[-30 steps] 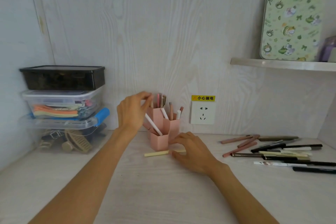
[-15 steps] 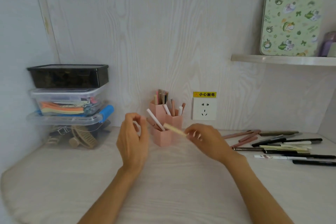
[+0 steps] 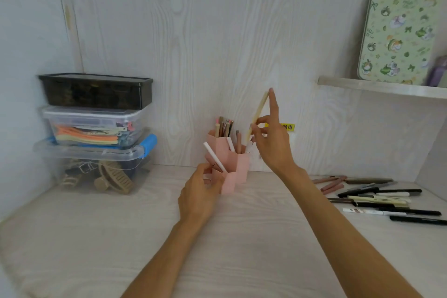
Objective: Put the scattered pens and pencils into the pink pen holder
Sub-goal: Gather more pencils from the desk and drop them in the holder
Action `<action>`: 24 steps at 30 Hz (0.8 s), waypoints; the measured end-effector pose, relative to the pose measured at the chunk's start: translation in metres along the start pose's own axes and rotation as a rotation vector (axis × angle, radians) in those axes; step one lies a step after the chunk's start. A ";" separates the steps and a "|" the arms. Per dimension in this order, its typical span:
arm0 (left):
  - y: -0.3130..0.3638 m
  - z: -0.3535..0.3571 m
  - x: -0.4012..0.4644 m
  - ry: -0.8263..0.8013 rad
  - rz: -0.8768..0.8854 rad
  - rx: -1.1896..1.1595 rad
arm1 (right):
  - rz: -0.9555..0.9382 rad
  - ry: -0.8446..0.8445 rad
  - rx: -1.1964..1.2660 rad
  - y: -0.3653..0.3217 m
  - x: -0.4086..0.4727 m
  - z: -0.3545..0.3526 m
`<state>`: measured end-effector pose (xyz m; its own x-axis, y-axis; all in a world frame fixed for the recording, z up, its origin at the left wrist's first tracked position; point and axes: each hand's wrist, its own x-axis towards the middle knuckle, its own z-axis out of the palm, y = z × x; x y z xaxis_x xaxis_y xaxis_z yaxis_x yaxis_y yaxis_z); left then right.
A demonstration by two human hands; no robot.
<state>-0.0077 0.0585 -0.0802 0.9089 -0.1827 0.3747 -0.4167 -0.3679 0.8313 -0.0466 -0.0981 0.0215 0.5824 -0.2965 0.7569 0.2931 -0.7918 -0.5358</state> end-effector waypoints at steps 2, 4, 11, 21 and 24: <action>0.001 0.000 0.000 0.005 0.003 -0.021 | -0.028 -0.048 -0.128 0.000 0.000 0.009; 0.002 0.000 -0.002 0.024 0.006 -0.013 | -0.044 -0.049 -0.226 0.001 -0.002 0.015; 0.013 -0.008 -0.006 0.224 0.080 0.084 | -0.196 -0.095 -0.590 0.023 -0.018 0.009; 0.039 0.011 -0.023 0.002 0.437 0.276 | 0.209 -0.108 -0.557 0.091 -0.072 -0.106; 0.058 0.041 -0.024 -0.172 0.437 0.283 | 0.447 -0.163 -0.711 0.115 -0.086 -0.142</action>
<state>-0.0544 0.0042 -0.0581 0.6446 -0.5116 0.5681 -0.7642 -0.4511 0.4610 -0.1702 -0.2394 -0.0522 0.6478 -0.6233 0.4381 -0.5035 -0.7818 -0.3678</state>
